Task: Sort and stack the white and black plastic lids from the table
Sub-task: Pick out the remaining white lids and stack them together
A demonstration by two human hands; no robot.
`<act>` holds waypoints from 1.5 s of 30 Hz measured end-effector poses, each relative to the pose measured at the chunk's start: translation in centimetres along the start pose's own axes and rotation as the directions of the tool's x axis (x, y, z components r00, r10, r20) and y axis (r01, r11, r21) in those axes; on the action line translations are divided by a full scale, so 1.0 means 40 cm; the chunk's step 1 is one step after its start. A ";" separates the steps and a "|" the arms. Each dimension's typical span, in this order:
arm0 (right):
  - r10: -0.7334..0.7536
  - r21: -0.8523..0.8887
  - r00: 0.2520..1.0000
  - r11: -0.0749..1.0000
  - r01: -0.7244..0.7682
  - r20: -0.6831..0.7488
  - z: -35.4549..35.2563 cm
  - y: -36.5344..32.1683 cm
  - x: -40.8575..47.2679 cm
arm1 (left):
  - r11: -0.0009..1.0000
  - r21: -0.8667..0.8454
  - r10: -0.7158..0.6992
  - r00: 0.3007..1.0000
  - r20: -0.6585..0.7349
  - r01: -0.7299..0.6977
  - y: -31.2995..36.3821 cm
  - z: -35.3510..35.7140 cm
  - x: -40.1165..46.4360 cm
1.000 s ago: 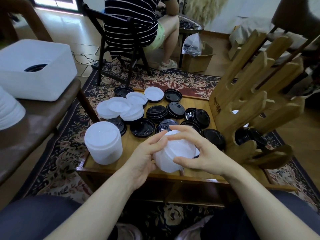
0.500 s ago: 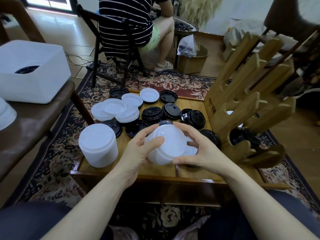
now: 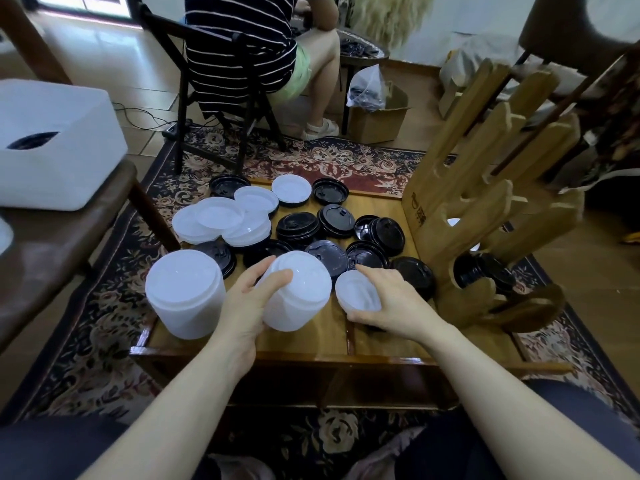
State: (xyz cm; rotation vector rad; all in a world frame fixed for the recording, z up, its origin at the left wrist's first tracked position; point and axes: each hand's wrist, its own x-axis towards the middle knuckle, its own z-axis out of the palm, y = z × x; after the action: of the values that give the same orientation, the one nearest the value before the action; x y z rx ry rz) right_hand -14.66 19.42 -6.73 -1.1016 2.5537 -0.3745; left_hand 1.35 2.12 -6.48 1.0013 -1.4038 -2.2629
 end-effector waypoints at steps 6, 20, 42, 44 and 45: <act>0.105 0.230 0.994 0.968 -0.095 -0.029 -0.014 0.023 0.005 | 1.000 -0.008 -0.018 1.000 -0.012 0.018 0.001 0.000 0.010; 0.156 0.550 0.973 0.834 -0.039 -0.168 -0.036 0.002 -0.007 | 1.000 -0.018 -0.027 0.999 -0.042 0.026 -0.001 0.006 0.009; 0.423 0.994 0.905 0.073 -0.075 0.038 -0.074 -0.043 -0.020 | 0.999 -0.018 -0.043 0.998 -0.035 0.042 -0.003 0.010 0.007; 0.387 0.995 0.921 0.065 -0.071 0.040 -0.074 -0.048 -0.022 | 0.999 -0.017 -0.047 0.998 -0.031 0.046 -0.004 0.012 0.006; 0.362 0.995 0.931 0.070 -0.069 0.039 -0.074 -0.051 -0.023 | 0.999 -0.018 -0.049 0.998 -0.030 0.048 -0.005 0.013 0.005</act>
State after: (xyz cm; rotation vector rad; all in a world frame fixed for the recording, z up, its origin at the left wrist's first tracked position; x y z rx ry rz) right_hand -13.94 19.04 -3.10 -0.0550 1.6925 -1.8850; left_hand 0.85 2.45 -6.60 1.0715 -1.3595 -2.2799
